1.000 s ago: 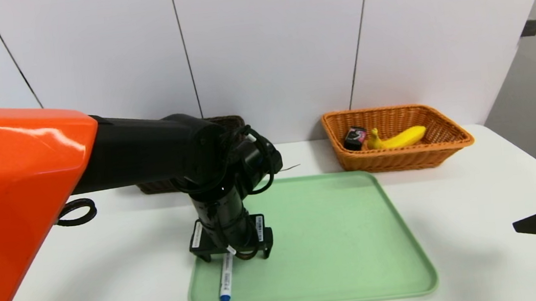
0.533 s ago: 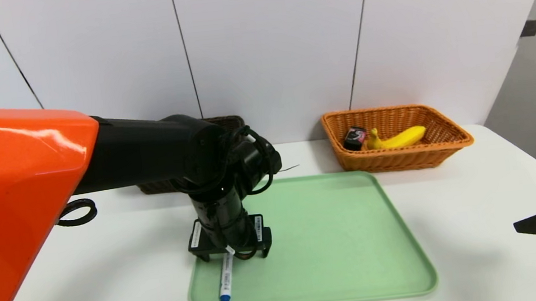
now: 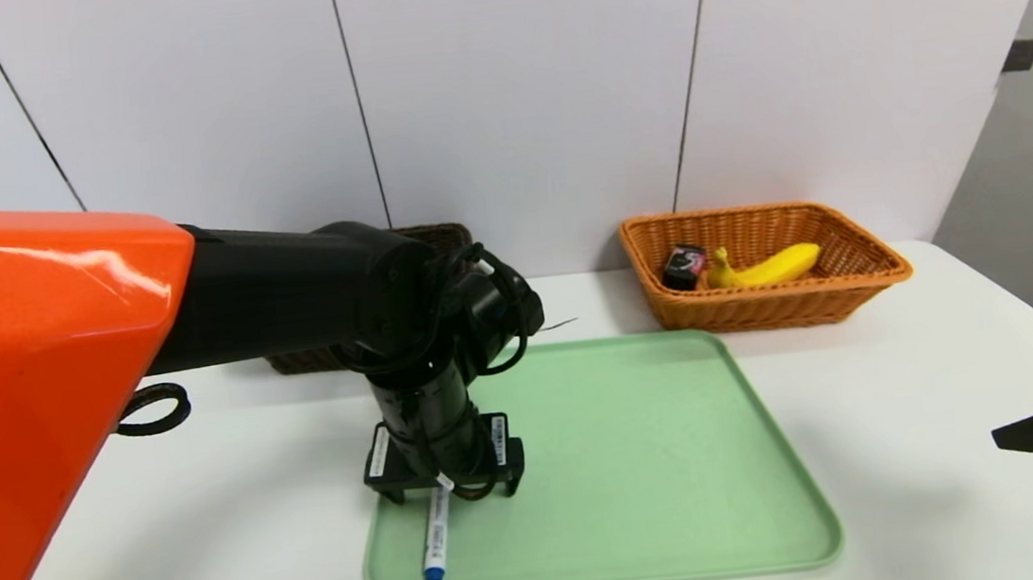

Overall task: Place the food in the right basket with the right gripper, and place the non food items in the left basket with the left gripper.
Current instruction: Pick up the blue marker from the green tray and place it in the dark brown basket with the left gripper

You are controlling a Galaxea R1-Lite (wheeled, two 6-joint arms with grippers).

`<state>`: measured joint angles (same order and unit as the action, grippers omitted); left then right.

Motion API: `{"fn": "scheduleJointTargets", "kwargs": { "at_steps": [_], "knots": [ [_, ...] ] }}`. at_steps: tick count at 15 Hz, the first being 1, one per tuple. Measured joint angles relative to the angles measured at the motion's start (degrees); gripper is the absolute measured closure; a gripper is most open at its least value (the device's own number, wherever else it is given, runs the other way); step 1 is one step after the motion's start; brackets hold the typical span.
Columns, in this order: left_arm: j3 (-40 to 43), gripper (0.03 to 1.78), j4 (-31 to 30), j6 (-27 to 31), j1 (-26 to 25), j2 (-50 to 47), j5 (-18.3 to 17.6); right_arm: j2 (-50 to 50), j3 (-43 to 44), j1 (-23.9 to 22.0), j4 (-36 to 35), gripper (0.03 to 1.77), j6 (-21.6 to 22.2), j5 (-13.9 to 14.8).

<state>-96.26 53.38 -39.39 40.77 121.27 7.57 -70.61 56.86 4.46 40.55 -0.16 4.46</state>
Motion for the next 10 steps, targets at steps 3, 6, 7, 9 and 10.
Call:
{"fn": "scheduleJointTargets", "kwargs": {
  "at_steps": [3, 6, 7, 9, 10],
  "knots": [
    [-0.05, 0.13, 0.0, -0.05, 0.18, 0.11, 0.09, 0.05, -0.02, 0.0, 0.02, 0.1, 0.02, -0.02],
    [-0.05, 0.61, -0.05, -0.44, 0.6, 0.17, 0.04, 0.11, -0.07, -0.02, 0.07, 0.1, 0.05, 0.0],
    [-0.05, 0.74, -0.07, -0.52, 0.6, 0.22, 0.04, 0.22, -0.07, -0.02, 0.07, 0.1, 0.02, 0.0],
    [-0.07, 0.93, -0.02, -0.6, 0.61, 0.23, 0.04, 0.51, -0.09, -0.02, 0.07, 0.1, 0.02, 0.02],
    [-0.07, 1.02, 0.0, -0.61, 0.63, 0.23, 0.04, 0.62, -0.09, -0.02, 0.09, 0.1, 0.02, 0.0]
  ]
}}
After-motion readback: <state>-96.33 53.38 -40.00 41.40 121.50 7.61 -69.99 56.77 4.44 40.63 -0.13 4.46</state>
